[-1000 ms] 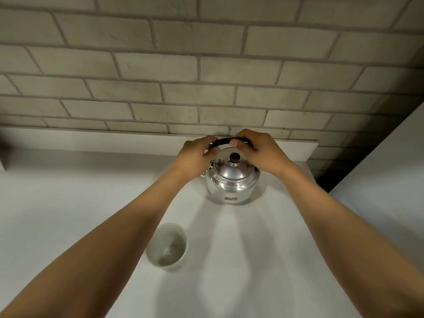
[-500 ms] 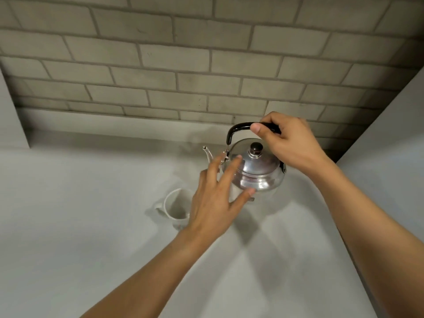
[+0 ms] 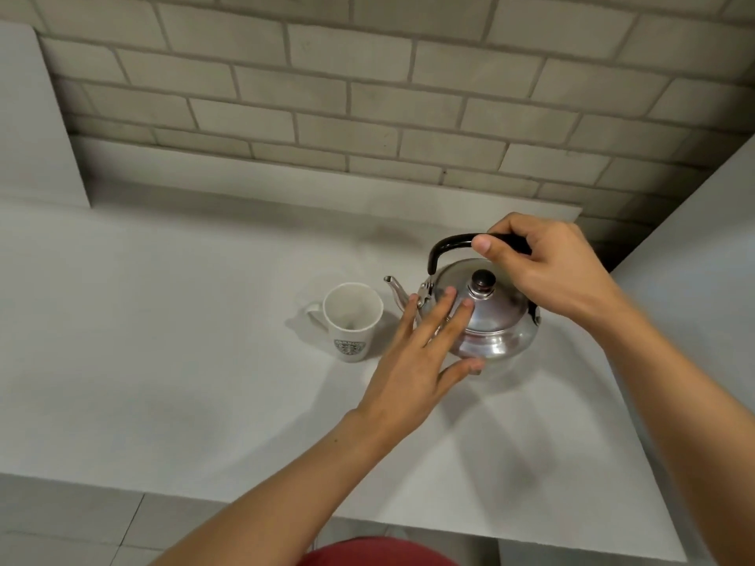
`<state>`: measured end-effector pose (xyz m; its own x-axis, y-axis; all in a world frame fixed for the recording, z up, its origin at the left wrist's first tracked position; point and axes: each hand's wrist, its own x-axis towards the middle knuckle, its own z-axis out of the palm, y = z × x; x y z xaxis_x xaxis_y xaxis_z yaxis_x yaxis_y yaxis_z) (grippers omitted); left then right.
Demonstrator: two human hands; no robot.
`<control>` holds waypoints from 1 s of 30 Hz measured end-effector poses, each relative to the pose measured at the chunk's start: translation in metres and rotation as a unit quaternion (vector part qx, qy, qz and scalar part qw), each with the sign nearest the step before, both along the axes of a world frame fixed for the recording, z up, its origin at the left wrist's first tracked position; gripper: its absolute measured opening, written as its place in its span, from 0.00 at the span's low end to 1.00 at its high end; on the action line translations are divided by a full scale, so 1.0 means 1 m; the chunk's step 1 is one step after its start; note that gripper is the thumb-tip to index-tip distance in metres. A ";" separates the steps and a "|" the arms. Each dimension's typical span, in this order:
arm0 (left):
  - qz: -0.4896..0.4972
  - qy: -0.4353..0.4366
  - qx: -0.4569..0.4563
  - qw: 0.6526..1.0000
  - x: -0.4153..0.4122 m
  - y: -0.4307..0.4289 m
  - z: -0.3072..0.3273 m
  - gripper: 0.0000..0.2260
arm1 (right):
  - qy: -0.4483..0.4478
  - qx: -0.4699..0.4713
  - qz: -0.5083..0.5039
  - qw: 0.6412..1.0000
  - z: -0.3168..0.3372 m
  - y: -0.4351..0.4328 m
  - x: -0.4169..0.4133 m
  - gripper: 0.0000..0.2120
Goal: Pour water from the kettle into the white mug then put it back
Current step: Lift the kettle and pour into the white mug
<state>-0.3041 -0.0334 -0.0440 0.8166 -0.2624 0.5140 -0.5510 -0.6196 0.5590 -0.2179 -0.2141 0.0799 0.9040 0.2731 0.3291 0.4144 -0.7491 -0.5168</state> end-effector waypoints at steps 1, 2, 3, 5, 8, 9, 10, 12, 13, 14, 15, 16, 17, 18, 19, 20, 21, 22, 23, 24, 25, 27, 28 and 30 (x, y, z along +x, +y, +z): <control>-0.001 0.007 -0.008 1.000 -0.002 0.001 -0.001 0.31 | 0.003 -0.009 0.002 1.000 0.001 0.002 0.000 0.15; 0.002 0.004 -0.014 1.000 -0.003 0.002 -0.001 0.31 | 0.006 -0.019 0.006 1.000 0.003 0.005 -0.001 0.14; 0.007 -0.001 -0.018 1.000 -0.004 0.002 -0.001 0.31 | 0.009 -0.029 0.011 0.999 0.005 0.008 -0.001 0.13; 0.015 0.007 -0.033 0.999 -0.006 0.002 0.000 0.31 | 0.009 -0.055 0.023 0.998 0.011 0.014 0.000 0.12; 0.027 0.058 -0.058 0.996 -0.009 0.001 0.002 0.30 | 0.010 -0.091 0.038 0.995 0.021 0.026 0.003 0.14; 0.033 0.070 -0.065 0.995 -0.010 0.000 0.002 0.30 | 0.009 -0.105 0.044 0.994 0.024 0.030 0.003 0.15; 0.037 0.080 -0.072 0.993 -0.012 -0.001 0.002 0.29 | 0.006 -0.119 0.050 0.992 0.027 0.034 0.004 0.16; 0.038 0.092 -0.089 0.991 -0.013 0.000 0.002 0.27 | 0.005 -0.142 0.060 0.988 0.031 0.042 0.005 0.17; 0.037 0.097 -0.100 0.990 -0.013 0.001 0.002 0.26 | 0.007 -0.148 0.063 0.987 0.033 0.046 0.005 0.16; 0.035 0.102 -0.112 0.988 -0.013 0.002 0.002 0.25 | 0.007 -0.155 0.067 0.986 0.034 0.050 0.006 0.16; 0.033 0.109 -0.124 0.986 -0.012 0.004 0.002 0.25 | 0.004 -0.164 0.071 0.984 0.036 0.054 0.006 0.16; 0.031 0.115 -0.136 0.984 -0.011 0.006 0.002 0.24 | 0.001 -0.173 0.077 0.982 0.037 0.057 0.007 0.16; 0.029 0.118 -0.147 0.982 -0.011 0.007 0.003 0.23 | -0.001 -0.181 0.082 0.980 0.039 0.061 0.007 0.16; 0.028 0.118 -0.157 0.980 -0.010 0.008 0.005 0.22 | -0.003 -0.188 0.088 0.978 0.041 0.064 0.007 0.16; 0.028 0.114 -0.165 0.979 -0.009 0.009 0.006 0.22 | -0.004 -0.193 0.093 0.977 0.043 0.066 0.007 0.17; 0.028 0.109 -0.171 0.979 -0.008 0.010 0.007 0.21 | -0.006 -0.198 0.096 0.975 0.045 0.067 0.008 0.17; 0.028 0.103 -0.175 0.979 -0.007 0.011 0.008 0.21 | -0.008 -0.203 0.100 0.974 0.047 0.069 0.009 0.17; 0.028 0.099 -0.176 0.979 -0.006 0.011 0.009 0.20 | -0.010 -0.208 0.102 0.973 0.048 0.070 0.009 0.17; 0.026 0.095 -0.178 0.979 -0.006 0.011 0.009 0.20 | -0.013 -0.213 0.104 0.971 0.049 0.071 0.009 0.17; 0.024 0.092 -0.181 0.979 -0.005 0.010 0.010 0.20 | -0.014 -0.217 0.107 0.970 0.051 0.072 0.010 0.17; 0.023 0.090 -0.185 0.978 -0.004 0.010 0.010 0.20 | -0.015 -0.221 0.109 0.969 0.052 0.073 0.010 0.17; 0.022 0.087 -0.199 0.976 -0.003 0.009 0.010 0.20 | -0.013 -0.227 0.115 0.967 0.055 0.075 0.009 0.17; 0.022 0.085 -0.205 0.975 -0.003 0.008 0.010 0.20 | -0.013 -0.231 0.119 0.966 0.057 0.077 0.009 0.17; 0.023 0.079 -0.216 0.973 -0.002 0.007 0.009 0.20 | -0.011 -0.242 0.125 0.962 0.060 0.080 0.009 0.17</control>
<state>-0.3060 -0.0259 -0.0351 0.9000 -0.0120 0.4358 -0.4149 -0.3305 0.8477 -0.2088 -0.1343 0.1399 0.7840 0.6076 0.1269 0.6203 -0.7748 -0.1224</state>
